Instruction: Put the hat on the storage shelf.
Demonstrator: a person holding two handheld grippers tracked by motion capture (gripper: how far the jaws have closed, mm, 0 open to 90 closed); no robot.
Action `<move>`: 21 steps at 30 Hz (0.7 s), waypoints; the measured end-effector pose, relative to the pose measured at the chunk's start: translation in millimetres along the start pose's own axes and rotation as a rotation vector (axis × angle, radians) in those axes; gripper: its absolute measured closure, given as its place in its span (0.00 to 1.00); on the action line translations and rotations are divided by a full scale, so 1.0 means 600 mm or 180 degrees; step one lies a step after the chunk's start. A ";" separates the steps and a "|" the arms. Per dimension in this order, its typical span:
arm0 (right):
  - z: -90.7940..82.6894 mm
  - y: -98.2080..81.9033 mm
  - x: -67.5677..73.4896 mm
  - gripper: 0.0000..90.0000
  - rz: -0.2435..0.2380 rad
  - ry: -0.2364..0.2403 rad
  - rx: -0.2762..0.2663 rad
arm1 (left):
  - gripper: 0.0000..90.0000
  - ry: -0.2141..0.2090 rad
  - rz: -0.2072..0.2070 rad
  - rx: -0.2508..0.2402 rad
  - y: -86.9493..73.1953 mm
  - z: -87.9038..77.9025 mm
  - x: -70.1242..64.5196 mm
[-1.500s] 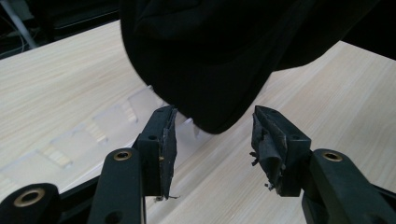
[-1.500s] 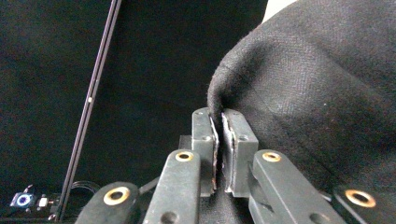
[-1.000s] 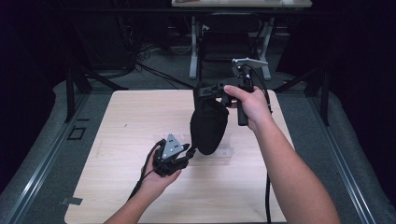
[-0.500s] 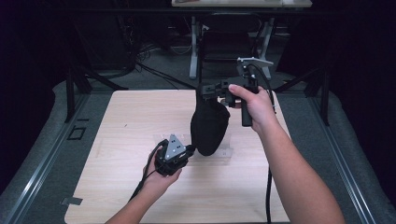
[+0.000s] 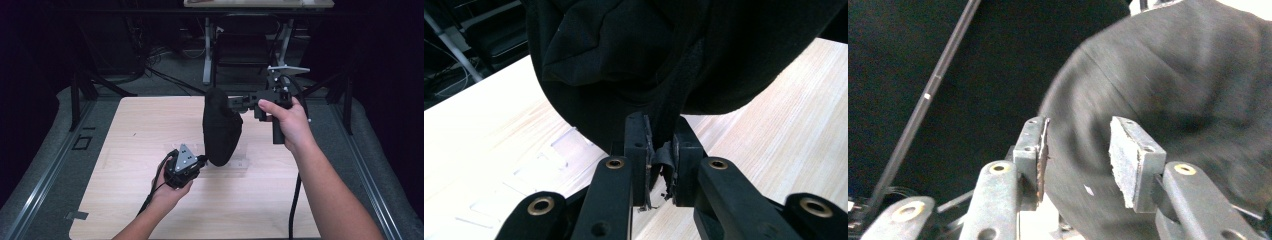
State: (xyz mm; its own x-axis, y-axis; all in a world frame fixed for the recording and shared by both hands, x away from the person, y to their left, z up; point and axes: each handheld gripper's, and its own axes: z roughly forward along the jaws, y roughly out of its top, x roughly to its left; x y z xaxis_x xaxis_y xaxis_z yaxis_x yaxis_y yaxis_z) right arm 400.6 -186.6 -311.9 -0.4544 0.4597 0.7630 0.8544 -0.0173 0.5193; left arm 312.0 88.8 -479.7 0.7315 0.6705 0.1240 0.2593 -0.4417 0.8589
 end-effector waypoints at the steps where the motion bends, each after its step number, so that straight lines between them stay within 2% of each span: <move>1: -0.002 -0.004 0.001 0.63 -0.0037 -0.0045 -0.0025 | 0.91 0.0007 -0.0011 -0.0011 -0.001 0.000 0.000; 6: -0.014 -0.022 0.003 0.59 -0.0152 -0.0192 -0.0058 | 0.92 0.0033 0.0003 -0.0002 -0.002 -0.001 0.002; 9: -0.019 -0.032 0.000 0.57 -0.0267 -0.0397 -0.0122 | 0.93 0.0051 0.0009 0.0010 -0.004 -0.003 0.005; 12: -0.025 -0.040 -0.010 0.57 -0.0305 -0.0518 -0.0108 | 0.93 0.0064 0.0004 0.0023 -0.006 -0.005 0.008; 17: -0.035 -0.050 -0.017 0.57 -0.0335 -0.0600 -0.0156 | 0.93 0.0085 -0.0010 0.0033 -0.012 -0.007 0.011; 21: -0.044 -0.057 -0.021 0.57 -0.0332 -0.0601 -0.0196 | 0.93 0.0120 0.0075 0.0057 -0.017 -0.008 0.009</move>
State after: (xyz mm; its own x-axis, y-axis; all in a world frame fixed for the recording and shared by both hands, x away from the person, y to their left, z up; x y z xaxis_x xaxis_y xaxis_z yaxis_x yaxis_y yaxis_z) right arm 370.3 -215.3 -329.5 -0.4794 0.6197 0.6214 0.7856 -0.0125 0.6186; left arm 310.5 99.9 -485.3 0.7133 0.6816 0.1630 0.2537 -0.4680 0.8465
